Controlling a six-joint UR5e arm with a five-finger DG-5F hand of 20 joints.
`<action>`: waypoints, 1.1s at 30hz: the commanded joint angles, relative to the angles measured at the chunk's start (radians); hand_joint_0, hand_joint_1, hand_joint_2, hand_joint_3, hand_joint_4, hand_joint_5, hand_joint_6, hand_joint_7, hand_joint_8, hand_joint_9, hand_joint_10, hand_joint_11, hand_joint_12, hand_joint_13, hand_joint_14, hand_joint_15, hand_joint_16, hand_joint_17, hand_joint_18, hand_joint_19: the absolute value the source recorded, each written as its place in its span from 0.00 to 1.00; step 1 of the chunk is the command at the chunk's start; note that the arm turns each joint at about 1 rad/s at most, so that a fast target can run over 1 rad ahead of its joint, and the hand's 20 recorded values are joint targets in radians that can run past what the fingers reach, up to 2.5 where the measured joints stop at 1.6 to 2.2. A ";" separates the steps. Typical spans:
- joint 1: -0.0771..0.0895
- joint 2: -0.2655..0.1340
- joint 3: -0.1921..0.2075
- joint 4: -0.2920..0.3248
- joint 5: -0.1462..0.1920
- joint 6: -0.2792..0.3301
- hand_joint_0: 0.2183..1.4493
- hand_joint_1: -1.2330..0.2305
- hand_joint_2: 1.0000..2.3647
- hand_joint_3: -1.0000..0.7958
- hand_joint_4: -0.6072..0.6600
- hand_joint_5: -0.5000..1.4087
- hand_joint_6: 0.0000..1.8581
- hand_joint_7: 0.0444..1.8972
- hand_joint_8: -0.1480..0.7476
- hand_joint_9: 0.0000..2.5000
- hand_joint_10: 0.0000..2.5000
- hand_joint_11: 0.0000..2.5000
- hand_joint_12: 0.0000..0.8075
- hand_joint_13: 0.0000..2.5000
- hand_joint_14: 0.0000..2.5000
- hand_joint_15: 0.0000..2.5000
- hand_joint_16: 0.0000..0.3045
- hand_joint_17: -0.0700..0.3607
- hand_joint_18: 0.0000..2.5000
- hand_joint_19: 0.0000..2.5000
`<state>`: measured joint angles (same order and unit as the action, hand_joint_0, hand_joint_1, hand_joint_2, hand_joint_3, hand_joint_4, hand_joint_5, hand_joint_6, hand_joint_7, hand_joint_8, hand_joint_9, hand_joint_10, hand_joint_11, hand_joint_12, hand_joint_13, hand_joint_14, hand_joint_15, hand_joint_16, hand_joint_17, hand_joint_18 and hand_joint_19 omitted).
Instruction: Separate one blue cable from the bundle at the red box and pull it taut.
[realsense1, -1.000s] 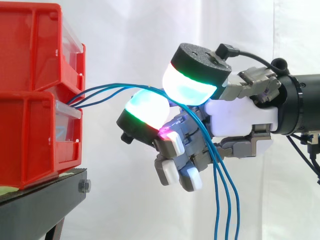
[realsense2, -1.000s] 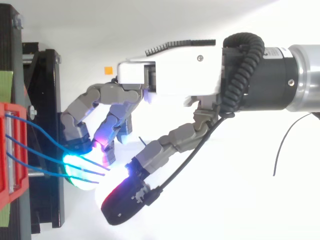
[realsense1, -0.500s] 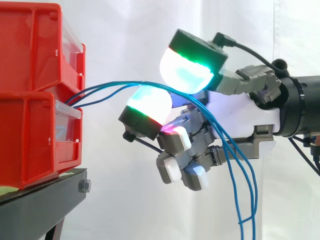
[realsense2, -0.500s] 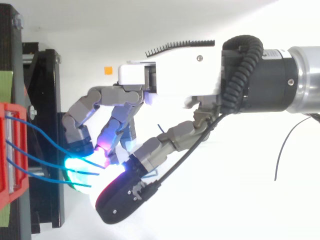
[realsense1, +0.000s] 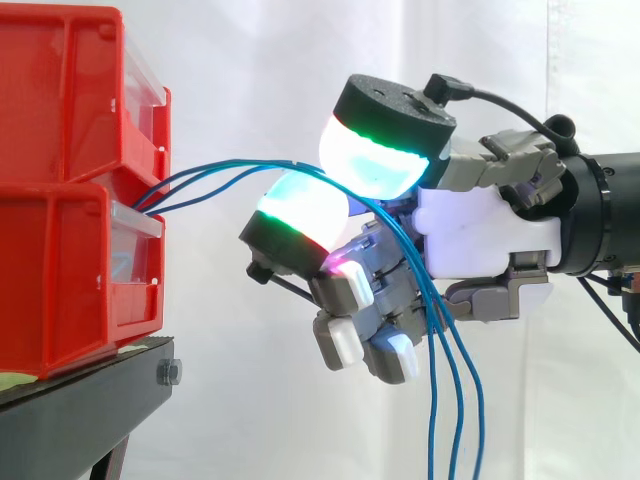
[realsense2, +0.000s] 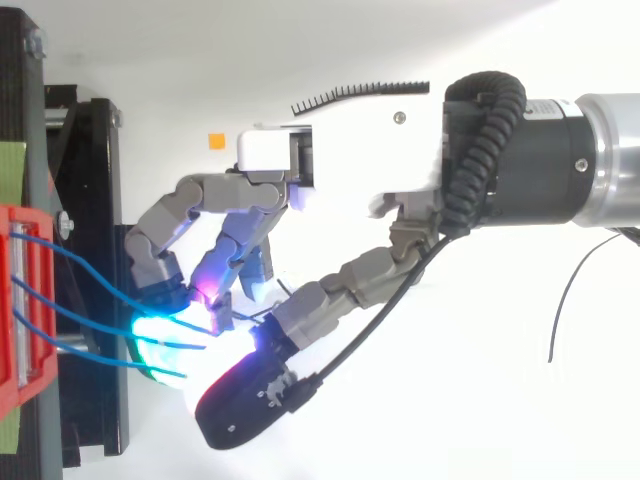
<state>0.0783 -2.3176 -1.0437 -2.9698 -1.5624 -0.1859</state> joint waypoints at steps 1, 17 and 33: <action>0.000 0.000 -0.001 0.000 0.001 0.003 0.43 0.18 0.01 0.35 0.46 0.16 0.47 0.58 0.49 0.35 0.01 0.36 0.46 0.33 0.01 0.26 0.15 0.40 0.34 0.36; 0.000 0.001 -0.002 0.000 -0.001 0.008 0.29 0.22 0.00 0.28 0.52 0.18 0.44 0.54 0.51 0.38 0.01 0.35 0.45 0.35 0.01 0.25 0.15 0.40 0.36 0.36; 0.000 0.000 -0.004 0.000 -0.005 0.011 0.32 0.42 0.00 0.31 0.49 0.21 0.39 0.63 0.53 0.39 0.01 0.33 0.43 0.32 0.01 0.24 0.14 0.39 0.34 0.40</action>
<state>0.0782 -2.3177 -1.0476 -2.9697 -1.5673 -0.1750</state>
